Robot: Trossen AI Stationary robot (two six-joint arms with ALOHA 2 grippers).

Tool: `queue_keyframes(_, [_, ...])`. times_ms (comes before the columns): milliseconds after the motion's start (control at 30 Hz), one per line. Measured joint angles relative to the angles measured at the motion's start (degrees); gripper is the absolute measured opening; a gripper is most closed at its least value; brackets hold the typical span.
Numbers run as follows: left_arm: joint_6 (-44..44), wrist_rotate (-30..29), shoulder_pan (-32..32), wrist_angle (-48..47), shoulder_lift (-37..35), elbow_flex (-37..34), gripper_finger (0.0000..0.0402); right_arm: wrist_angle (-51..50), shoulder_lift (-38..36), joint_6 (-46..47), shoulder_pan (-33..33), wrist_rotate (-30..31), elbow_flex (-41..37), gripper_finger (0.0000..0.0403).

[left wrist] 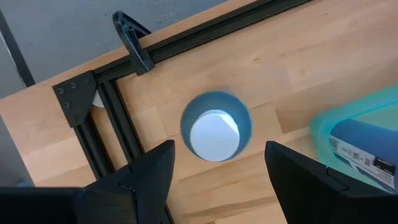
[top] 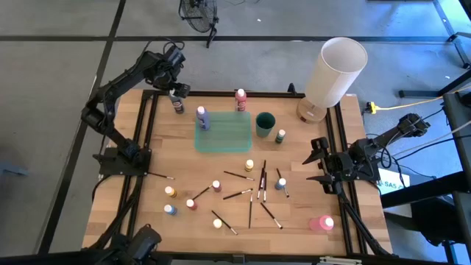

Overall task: Pick & Place Paint Supplies
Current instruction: Put the big dark green paint bottle into the green bin

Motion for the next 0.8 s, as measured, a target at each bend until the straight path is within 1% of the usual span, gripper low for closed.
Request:
queue_keyframes(367, [-0.1, -1.0, 0.0, 1.5, 0.1, -0.1, 0.0246, -0.2, 0.0, 0.0, 0.0, 0.0, 0.0, 0.0232])
queue_keyframes(800, [0.4, -0.1, 0.9, 4.5, 0.1, -3.5, 0.0246, -0.2, 0.0, 0.0, 0.0, -0.1, 0.0, 0.0231])
